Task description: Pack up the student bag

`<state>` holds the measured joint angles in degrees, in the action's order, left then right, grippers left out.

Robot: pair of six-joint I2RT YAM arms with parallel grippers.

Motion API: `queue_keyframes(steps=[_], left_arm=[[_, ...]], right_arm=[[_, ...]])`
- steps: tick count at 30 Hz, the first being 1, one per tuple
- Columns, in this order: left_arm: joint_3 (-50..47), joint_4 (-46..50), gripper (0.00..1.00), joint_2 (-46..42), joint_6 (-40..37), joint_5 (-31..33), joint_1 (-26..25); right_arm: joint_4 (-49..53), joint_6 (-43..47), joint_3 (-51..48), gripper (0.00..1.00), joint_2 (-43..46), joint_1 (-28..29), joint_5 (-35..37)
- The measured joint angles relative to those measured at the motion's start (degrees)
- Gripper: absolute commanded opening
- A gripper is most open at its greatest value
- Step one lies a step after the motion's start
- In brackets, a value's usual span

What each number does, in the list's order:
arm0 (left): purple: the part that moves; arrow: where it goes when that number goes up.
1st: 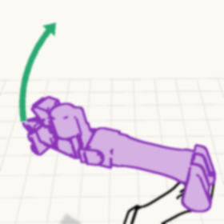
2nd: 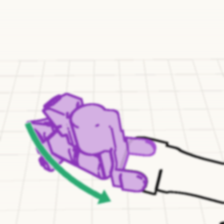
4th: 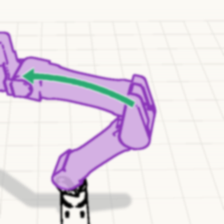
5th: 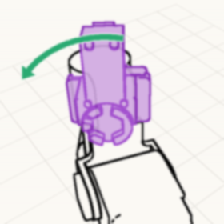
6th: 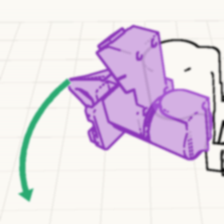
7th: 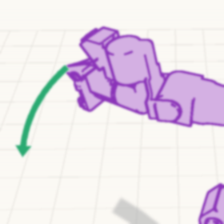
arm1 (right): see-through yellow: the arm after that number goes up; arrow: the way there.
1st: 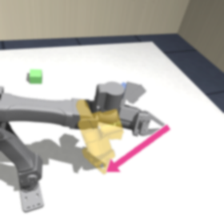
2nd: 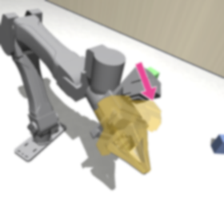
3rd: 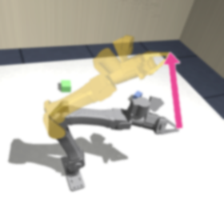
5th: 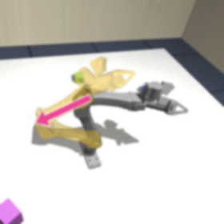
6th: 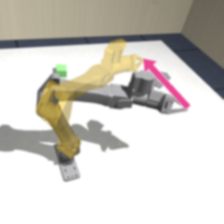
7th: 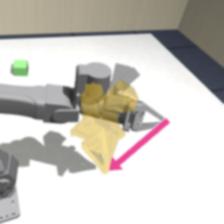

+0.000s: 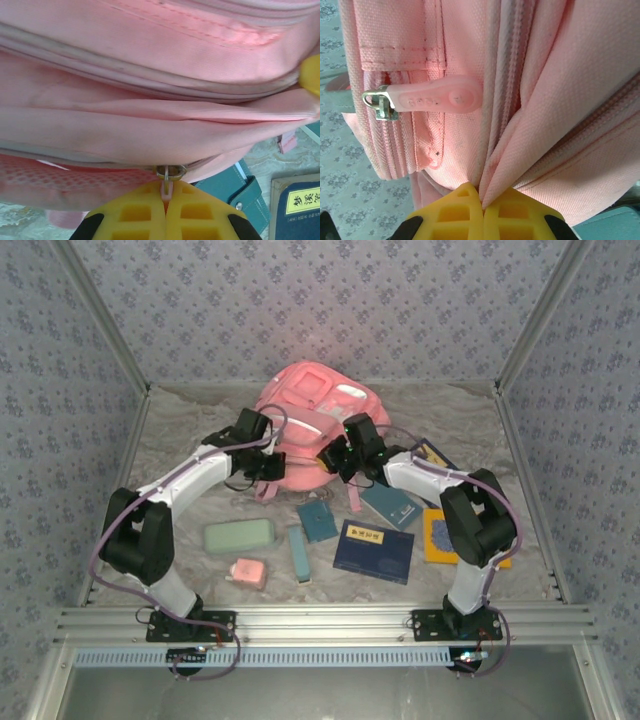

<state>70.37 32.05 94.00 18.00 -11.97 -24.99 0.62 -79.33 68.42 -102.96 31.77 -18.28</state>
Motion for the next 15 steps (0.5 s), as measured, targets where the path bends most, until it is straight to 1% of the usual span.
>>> queue_keyframes(steps=[8,15], left_arm=[[0.33,-0.57,0.00,1.46,-0.13,0.33,4.74],[0.85,-2.62,0.00,5.60,1.16,-0.72,6.56]], right_arm=[[5.53,6.51,1.75,0.00,1.75,-4.35,-2.95],[12.66,14.60,5.07,0.00,2.29,-7.87,-5.42]])
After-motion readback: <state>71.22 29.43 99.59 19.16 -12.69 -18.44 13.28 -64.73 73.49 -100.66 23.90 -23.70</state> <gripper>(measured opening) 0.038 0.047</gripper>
